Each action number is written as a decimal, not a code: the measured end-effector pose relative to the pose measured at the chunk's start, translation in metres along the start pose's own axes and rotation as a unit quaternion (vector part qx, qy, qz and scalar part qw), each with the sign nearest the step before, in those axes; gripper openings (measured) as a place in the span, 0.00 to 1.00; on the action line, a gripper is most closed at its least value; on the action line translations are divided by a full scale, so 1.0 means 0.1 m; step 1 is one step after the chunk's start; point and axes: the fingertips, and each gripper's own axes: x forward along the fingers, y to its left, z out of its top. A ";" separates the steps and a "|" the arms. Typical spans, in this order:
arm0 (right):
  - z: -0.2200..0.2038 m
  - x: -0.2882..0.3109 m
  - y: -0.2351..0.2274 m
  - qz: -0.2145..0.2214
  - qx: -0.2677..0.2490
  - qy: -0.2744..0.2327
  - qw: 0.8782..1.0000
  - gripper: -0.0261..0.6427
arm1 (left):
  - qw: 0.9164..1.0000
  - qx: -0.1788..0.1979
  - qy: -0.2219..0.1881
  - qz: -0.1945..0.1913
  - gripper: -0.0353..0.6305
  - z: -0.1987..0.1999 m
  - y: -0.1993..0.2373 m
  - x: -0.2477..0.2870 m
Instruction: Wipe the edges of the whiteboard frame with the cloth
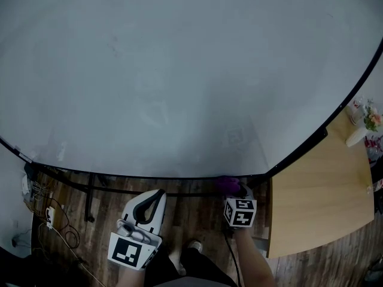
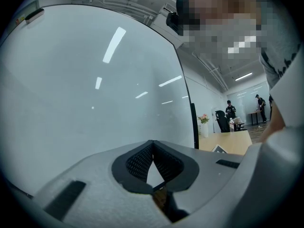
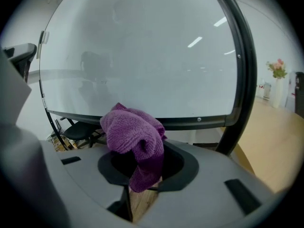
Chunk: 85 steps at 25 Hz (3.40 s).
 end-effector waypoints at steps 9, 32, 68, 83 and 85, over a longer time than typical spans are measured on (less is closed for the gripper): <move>-0.03 -0.06 -0.40 -0.035 0.027 -0.002 0.999 0.19 | 1.000 0.000 0.005 -0.010 0.08 -0.02 -0.10 0.15; -0.06 -0.26 -1.24 -0.120 0.105 -0.014 0.987 0.17 | 1.000 -0.003 0.008 -0.021 0.08 -0.06 -0.20 0.28; -0.04 -0.59 -1.12 -0.167 0.138 -0.057 0.975 0.17 | 1.000 -0.006 0.013 -0.014 0.08 0.00 0.03 -0.11; 0.22 -1.25 -0.37 -0.135 0.121 -0.117 0.976 0.17 | 0.999 0.000 -0.017 -0.034 0.08 0.22 0.10 -0.67; 0.24 -1.34 -0.26 -0.129 0.115 -0.124 0.977 0.17 | 0.999 0.001 -0.022 -0.033 0.08 0.25 0.11 -0.76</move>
